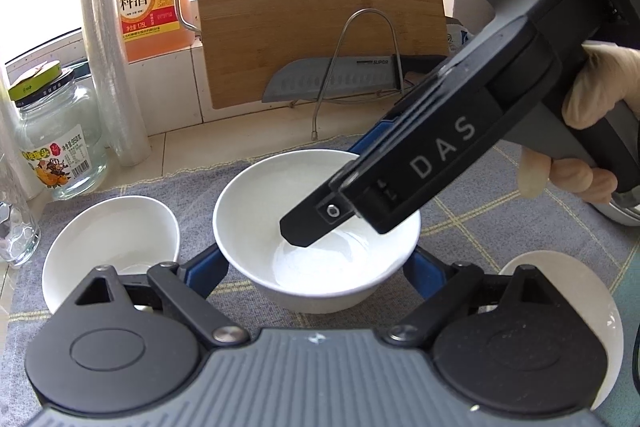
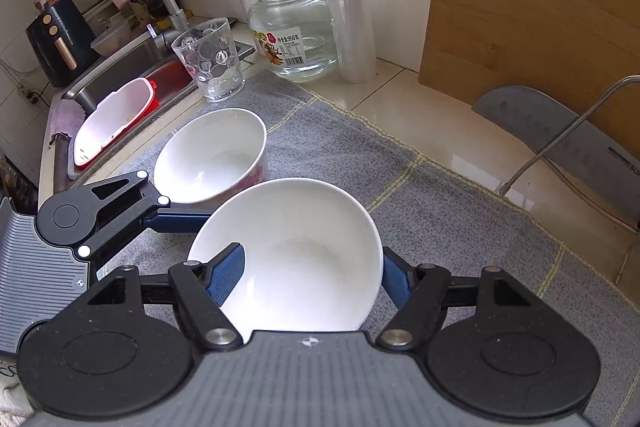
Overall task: Organize plates and bowls
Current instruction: 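Carry the white bowl with the right gripper over the bowl by the left gripper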
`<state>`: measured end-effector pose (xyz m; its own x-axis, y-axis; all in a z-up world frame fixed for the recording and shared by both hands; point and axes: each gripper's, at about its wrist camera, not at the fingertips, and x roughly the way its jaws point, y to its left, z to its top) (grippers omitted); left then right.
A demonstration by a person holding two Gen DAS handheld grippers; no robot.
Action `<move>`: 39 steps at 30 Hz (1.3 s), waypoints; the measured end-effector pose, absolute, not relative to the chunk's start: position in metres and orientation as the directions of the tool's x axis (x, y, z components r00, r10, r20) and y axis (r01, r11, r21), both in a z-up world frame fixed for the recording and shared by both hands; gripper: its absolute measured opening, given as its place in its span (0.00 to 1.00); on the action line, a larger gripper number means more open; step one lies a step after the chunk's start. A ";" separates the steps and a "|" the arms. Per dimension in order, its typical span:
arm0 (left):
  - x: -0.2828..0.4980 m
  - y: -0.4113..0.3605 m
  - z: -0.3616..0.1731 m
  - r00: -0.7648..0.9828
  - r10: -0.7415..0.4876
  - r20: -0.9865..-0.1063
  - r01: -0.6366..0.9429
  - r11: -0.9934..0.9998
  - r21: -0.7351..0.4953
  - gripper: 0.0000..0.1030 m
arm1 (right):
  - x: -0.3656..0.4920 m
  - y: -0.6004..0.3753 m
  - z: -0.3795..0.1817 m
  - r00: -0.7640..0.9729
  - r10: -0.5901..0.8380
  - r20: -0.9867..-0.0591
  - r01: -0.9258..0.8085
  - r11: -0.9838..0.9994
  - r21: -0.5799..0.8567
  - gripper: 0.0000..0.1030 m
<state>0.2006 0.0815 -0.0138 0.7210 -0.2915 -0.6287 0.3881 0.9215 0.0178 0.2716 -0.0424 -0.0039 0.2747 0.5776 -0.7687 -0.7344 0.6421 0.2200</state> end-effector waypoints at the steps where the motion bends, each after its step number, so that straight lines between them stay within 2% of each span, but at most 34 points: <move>1: 0.198 0.081 -0.012 0.723 -0.294 -0.626 0.391 0.920 0.020 0.90 | 0.269 -0.044 -0.001 0.276 0.580 -0.766 -0.733 0.643 0.223 0.75; 22: 0.140 0.058 0.020 0.704 -0.374 -0.603 0.479 0.878 0.015 0.91 | 0.195 -0.088 0.031 0.354 0.594 -0.723 -0.691 0.687 0.226 0.77; 39: 0.108 0.035 0.017 0.645 -0.449 -0.619 0.575 0.818 0.005 0.91 | 0.145 -0.127 0.031 0.408 0.551 -0.728 -0.624 0.750 0.218 0.77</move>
<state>0.1084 0.0346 0.0172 0.6447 -0.4493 -0.6185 0.5747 0.8183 0.0047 0.1446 -0.1269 0.0311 0.4083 0.5514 -0.7275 -0.6241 0.7502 0.2183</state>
